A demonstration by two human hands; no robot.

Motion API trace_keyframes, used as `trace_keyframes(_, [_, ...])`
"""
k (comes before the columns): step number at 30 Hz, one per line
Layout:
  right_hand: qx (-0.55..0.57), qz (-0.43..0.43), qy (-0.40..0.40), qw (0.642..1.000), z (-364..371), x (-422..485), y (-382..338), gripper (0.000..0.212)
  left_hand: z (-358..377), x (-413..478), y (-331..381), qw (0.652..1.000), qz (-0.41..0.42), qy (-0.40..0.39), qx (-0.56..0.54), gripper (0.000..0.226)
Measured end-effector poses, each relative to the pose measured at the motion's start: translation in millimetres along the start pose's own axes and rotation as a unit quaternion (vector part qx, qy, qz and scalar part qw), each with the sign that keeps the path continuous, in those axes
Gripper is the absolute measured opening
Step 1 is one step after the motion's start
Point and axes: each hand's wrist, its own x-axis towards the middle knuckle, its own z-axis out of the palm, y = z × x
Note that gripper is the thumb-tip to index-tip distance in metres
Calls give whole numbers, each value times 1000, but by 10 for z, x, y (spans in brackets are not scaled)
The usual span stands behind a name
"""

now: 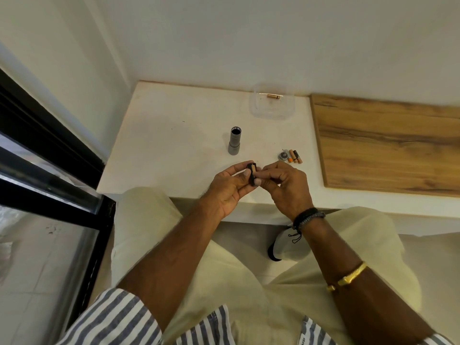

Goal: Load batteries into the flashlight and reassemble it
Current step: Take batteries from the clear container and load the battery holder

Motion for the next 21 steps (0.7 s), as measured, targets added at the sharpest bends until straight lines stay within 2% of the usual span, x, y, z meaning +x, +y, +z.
trace_keyframes(5, [82, 70, 81, 991, 25, 108, 72, 14, 28, 43, 25, 999, -1, 18, -45, 19])
trace_keyframes(11, [182, 167, 112, 962, 34, 367, 183, 16, -6, 128, 47, 997, -1, 49, -54, 24])
trace_keyframes(15, [220, 187, 132, 948, -7, 706, 269, 13, -51, 206, 52, 996, -1, 58, -68, 20])
trace_keyframes(21, [196, 181, 155, 951, -166, 1500, 439, 10, -124, 302, 106, 992, -12, 86, -89, 23])
